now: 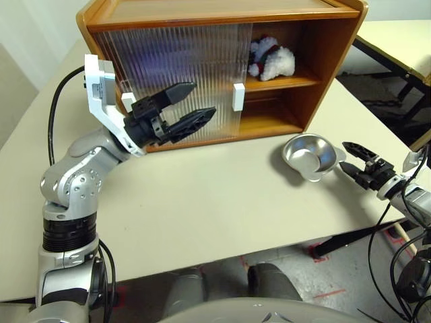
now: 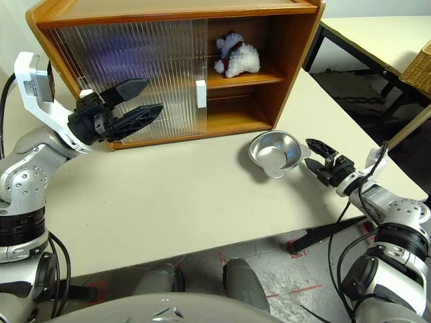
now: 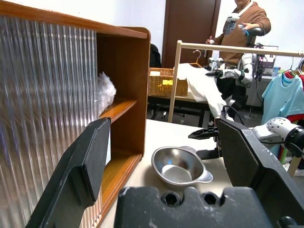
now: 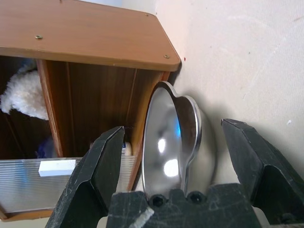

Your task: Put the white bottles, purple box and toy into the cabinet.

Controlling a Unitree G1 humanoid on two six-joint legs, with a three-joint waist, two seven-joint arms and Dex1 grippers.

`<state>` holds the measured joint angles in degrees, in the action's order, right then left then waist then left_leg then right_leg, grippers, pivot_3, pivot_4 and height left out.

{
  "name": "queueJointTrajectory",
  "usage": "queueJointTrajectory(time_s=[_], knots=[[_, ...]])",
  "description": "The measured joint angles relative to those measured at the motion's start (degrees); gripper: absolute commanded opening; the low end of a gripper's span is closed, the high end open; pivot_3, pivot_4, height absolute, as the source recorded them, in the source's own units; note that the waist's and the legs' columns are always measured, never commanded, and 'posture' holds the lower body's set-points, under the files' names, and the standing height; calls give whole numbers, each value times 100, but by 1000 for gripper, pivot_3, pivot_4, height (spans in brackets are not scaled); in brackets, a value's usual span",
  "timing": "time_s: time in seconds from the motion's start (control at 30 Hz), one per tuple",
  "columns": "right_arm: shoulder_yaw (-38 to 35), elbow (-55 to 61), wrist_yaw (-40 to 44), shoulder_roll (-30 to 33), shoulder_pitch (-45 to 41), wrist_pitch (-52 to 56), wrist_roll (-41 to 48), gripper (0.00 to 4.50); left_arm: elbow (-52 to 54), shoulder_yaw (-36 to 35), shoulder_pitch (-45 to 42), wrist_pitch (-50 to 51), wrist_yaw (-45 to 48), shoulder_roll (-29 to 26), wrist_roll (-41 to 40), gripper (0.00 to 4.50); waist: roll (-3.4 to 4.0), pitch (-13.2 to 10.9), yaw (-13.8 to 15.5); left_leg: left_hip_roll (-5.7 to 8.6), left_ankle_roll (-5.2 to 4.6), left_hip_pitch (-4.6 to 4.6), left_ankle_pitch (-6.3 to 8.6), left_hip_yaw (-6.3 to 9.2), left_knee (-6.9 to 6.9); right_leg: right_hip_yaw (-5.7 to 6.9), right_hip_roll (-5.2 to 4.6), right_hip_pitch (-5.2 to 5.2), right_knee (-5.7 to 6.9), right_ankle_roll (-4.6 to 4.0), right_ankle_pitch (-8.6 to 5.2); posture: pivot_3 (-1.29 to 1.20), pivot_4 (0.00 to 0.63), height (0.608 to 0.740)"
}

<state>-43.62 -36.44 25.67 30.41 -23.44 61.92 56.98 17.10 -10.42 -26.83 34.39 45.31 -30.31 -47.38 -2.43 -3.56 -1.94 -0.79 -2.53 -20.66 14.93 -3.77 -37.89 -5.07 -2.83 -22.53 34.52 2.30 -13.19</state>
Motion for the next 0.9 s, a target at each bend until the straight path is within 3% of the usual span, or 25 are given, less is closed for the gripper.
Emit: queueJointTrajectory(time_s=[0.37,0.6,0.73,0.9], knots=[[27,-223,91,35,-79,-17,-70,4283,1,-14,9,0,-12,0,0,4500,0,-1,1,0,-1,-7,12,0,0,0,0,-2,-9,2,-4,113,36,740],[27,-351,126,49,-114,-43,-155,1795,2,-31,9,0,-12,-11,0,4500,0,-2,2,0,-4,-9,19,0,0,1,0,-2,-14,4,-6,115,36,740],[21,-420,203,54,-168,-98,-191,160,2,-42,9,0,-11,-31,0,4500,0,-2,1,-1,-4,-10,22,0,0,1,0,-3,-16,5,-7,116,36,740],[27,-443,368,103,-336,-141,-142,19,3,-71,11,0,-12,-53,0,4500,-4,-4,43,-2,-4,-9,24,5,-1,9,-1,2,-19,5,-8,114,34,740]])
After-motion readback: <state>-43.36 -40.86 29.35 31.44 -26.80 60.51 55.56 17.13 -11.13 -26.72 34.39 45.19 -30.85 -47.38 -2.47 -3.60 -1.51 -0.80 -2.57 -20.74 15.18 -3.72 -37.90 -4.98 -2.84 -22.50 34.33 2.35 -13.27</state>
